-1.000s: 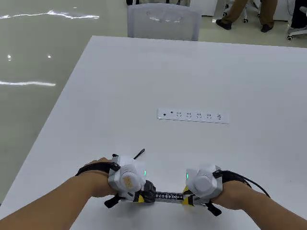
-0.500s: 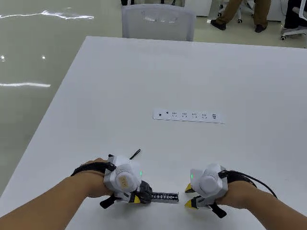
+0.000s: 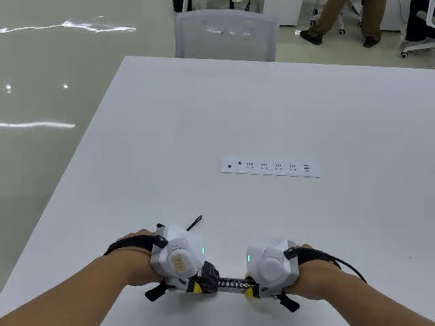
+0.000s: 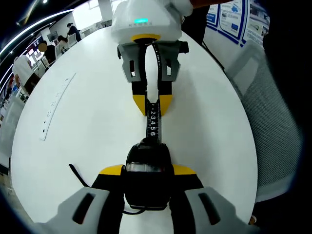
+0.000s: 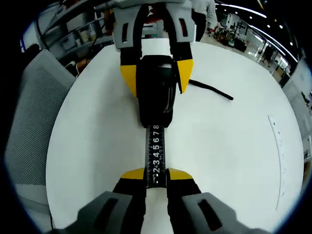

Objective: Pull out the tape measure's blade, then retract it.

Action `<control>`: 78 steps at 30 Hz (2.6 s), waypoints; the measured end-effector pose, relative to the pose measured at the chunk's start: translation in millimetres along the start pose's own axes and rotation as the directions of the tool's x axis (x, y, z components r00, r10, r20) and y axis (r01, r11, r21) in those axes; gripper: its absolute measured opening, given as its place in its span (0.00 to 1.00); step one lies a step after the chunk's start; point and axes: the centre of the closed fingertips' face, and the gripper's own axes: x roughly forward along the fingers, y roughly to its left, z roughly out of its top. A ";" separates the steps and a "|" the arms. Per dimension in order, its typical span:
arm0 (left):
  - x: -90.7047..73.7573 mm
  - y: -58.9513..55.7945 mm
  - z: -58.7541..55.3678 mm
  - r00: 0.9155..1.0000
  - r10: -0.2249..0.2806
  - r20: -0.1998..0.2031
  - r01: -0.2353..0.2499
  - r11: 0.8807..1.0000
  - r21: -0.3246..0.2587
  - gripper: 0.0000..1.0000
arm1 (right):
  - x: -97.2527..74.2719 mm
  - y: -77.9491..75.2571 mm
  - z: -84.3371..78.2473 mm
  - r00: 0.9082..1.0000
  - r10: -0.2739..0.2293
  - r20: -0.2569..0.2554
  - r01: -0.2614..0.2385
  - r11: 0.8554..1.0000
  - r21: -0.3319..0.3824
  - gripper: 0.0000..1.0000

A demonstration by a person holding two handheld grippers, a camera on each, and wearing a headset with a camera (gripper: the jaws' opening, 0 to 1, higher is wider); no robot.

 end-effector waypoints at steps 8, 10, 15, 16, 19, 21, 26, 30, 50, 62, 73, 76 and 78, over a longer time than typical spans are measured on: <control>-0.5 0.1 1.2 1.000 0.004 -0.005 -0.004 1.000 -0.010 0.30 | 4.6 -6.1 -4.3 1.000 0.000 -0.024 -0.001 1.000 -0.031 0.13; -1.1 0.2 1.9 1.000 0.007 -0.003 -0.007 1.000 -0.014 0.30 | 0.5 -4.6 -3.8 1.000 -0.003 -0.022 0.002 0.999 -0.041 0.12; -1.5 0.5 1.8 1.000 0.015 0.006 -0.015 1.000 -0.021 0.30 | 0.2 -10.2 -12.3 1.000 0.003 -0.020 -0.003 1.000 0.001 0.12; -1.6 0.4 1.8 1.000 0.015 0.007 -0.014 1.000 -0.022 0.30 | 0.0 -10.3 -13.9 1.000 0.003 -0.022 -0.003 1.000 0.016 0.12; -1.4 0.7 1.5 1.000 0.013 0.006 -0.013 1.000 -0.023 0.30 | -3.0 -7.3 -17.8 1.000 0.001 -0.029 -0.001 1.000 0.002 0.12; -1.5 0.7 1.4 1.000 0.013 0.006 -0.013 1.000 -0.023 0.30 | -3.9 -8.9 -22.0 0.999 0.003 -0.034 -0.003 1.000 0.000 0.12; -2.9 -0.4 2.7 1.000 0.013 0.006 -0.012 1.000 -0.020 0.30 | -7.2 -7.9 -30.1 0.999 -0.001 -0.039 0.001 1.000 0.004 0.12; -2.9 -0.4 2.4 1.000 0.013 0.005 -0.013 1.000 -0.019 0.30 | -9.0 -8.3 -31.5 0.999 -0.002 -0.045 0.002 1.000 -0.001 0.12; -1.5 1.5 -0.1 1.000 0.015 0.016 -0.015 1.000 -0.023 0.30 | -16.7 -9.1 -44.4 0.998 -0.004 -0.063 0.004 1.000 0.000 0.12; -2.4 1.0 0.5 1.000 0.014 0.016 -0.014 1.000 -0.022 0.30 | -17.9 -11.1 -56.8 0.996 -0.006 -0.084 0.007 1.000 0.008 0.12; 0.7 3.0 -3.6 1.000 0.015 0.015 -0.014 1.000 -0.023 0.30 | -23.4 -11.1 -67.3 0.995 -0.009 -0.097 0.010 1.000 0.008 0.12; 1.2 3.1 -4.2 1.000 0.015 0.015 -0.015 1.000 -0.022 0.30 | -25.1 -10.0 -67.4 0.995 -0.009 -0.097 0.010 1.000 0.012 0.12; 1.4 3.1 -4.5 1.000 0.015 0.015 -0.015 1.000 -0.023 0.30 | -26.7 -10.4 -70.1 0.995 -0.008 -0.099 0.010 1.000 0.015 0.12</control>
